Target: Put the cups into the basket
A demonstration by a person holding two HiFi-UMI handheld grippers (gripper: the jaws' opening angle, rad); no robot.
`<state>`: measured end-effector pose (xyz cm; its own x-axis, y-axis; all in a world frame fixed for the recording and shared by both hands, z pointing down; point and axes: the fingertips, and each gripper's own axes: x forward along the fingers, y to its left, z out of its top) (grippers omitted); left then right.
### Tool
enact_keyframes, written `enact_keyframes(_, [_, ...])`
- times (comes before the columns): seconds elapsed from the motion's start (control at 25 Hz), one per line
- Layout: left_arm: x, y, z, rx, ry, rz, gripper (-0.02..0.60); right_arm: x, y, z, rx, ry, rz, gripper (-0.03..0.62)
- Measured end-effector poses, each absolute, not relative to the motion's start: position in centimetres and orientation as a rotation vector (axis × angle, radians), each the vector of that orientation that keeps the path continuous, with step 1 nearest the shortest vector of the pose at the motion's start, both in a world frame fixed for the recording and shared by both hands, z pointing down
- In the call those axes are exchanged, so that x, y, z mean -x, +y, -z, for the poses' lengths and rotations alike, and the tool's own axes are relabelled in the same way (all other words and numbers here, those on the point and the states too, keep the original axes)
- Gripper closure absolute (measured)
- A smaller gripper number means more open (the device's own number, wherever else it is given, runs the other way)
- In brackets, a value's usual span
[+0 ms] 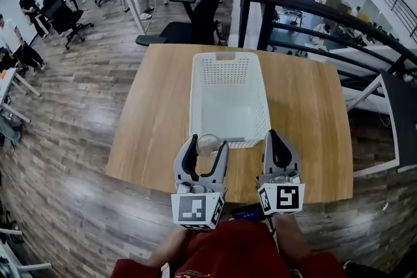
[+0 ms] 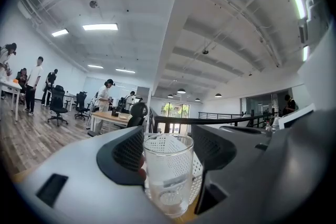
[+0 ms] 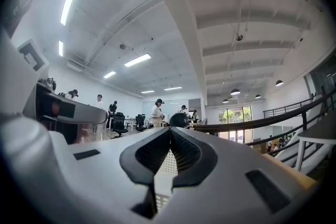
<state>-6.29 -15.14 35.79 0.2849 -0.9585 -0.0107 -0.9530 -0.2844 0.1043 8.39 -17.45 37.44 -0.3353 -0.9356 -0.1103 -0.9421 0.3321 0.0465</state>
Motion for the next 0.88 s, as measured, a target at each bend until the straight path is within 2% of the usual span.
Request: enact_keyframes(0.88, [9.5, -24.3, -34.1, -2.563, -1.62, 0.176, 0.293, -3.9, -24.6, -36.0, 1.917, 2.423, -0.215, 0.582])
